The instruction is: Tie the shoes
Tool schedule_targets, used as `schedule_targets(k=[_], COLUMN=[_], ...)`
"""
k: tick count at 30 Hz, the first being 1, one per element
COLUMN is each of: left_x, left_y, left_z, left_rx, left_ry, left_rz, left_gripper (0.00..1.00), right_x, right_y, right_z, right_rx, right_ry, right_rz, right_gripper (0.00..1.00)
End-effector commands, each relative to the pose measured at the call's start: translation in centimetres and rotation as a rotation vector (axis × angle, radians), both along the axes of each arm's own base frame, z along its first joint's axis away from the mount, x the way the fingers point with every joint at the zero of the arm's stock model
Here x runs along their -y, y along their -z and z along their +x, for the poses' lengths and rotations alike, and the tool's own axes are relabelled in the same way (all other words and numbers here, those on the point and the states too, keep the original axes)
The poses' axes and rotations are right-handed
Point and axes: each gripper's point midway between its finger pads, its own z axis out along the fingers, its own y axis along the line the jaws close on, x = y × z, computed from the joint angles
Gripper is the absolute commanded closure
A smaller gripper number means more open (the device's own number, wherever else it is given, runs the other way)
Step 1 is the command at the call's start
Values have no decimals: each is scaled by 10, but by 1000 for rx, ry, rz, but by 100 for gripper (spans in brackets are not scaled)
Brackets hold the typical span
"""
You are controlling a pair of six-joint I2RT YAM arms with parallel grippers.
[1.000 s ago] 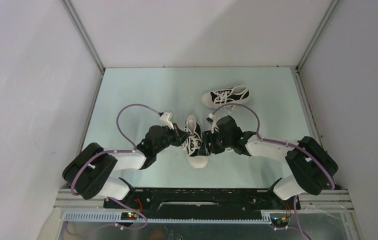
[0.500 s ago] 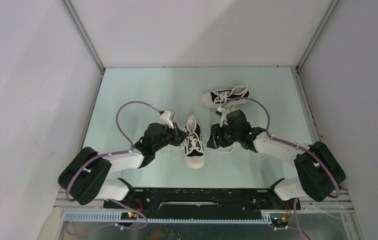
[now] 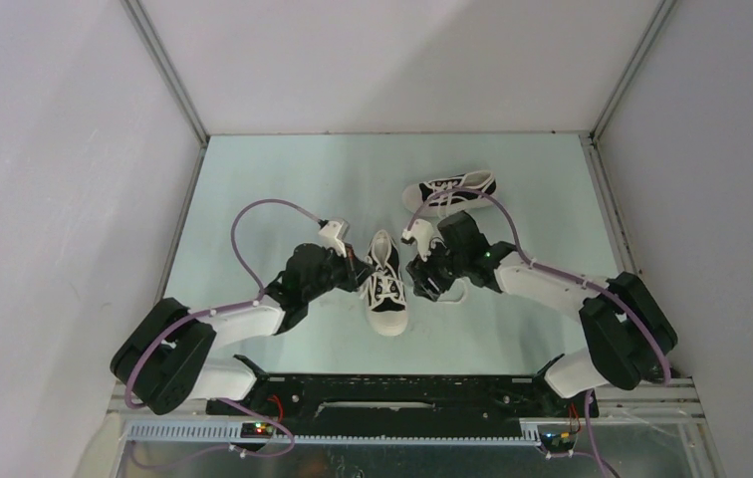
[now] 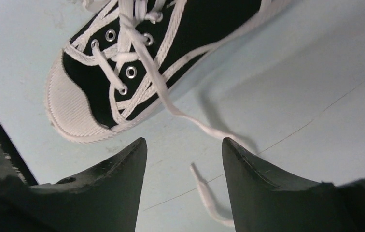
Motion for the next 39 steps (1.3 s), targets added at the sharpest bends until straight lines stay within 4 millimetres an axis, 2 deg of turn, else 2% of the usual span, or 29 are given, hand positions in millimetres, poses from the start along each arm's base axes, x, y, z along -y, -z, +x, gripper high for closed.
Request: schedule_targets(k=[1,5,11,18,23,25,26,27,28,30,34,35,39], left_x=[9,10,10,9,8,7,7,7,6,5,-2,-4,-9], left_y=[-27,-32,-35,-29,-26,-24,-23,-23,-23,-21,-16,-14,-12], left_z=[4,3,3,5,5,6,5,5,6,6,7,7,7], left_rx=[63,72,78,68,62,59,59,59,58,54,36,31,15], left_ry=[43,49,47,35,29,23,23,22,17,9,-37,-51,-88], left_rz=[-45,-55,-58,-53,-49,-45,-44,-45,-43,-41,-42,-40,-59], left_gripper=[100,100,100,100,100,100,100,100,100,100,100,100,100], right_x=[0,10,18,15,13,14,14,13,12,7,-2,-3,5], right_y=[-5,12,23,45,53,56,58,57,58,50,24,12,-11], right_z=[14,16,27,25,31,31,30,29,28,25,24,27,26], right_rx=[134,88,127,110,105,94,84,79,73,73,128,162,170], right_ry=[-216,-280,-289,-371,-395,-403,-407,-414,-420,-422,-308,-281,-124], right_rz=[-123,-170,-249,-348,-379,-391,-397,-399,-397,-376,-317,-302,-261], right_gripper=[39,40,39,39,42,47,59,70,91,100,100,100,100])
